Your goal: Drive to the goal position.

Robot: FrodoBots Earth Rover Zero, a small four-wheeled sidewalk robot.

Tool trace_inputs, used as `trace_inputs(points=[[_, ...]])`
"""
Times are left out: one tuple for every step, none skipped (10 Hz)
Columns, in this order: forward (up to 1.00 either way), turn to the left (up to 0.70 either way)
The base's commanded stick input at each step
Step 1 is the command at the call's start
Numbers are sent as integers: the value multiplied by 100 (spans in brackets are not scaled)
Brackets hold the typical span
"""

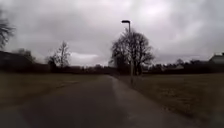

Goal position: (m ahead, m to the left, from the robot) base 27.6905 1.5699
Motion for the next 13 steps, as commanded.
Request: trace_inputs(points=[[100, 40], [100, 40], [100, 40], [100, 9], [100, 0], [100, 0], [100, 0], [100, 0], [100, 0], [100, 0], [100, 0], [100, 0], [100, 0]])
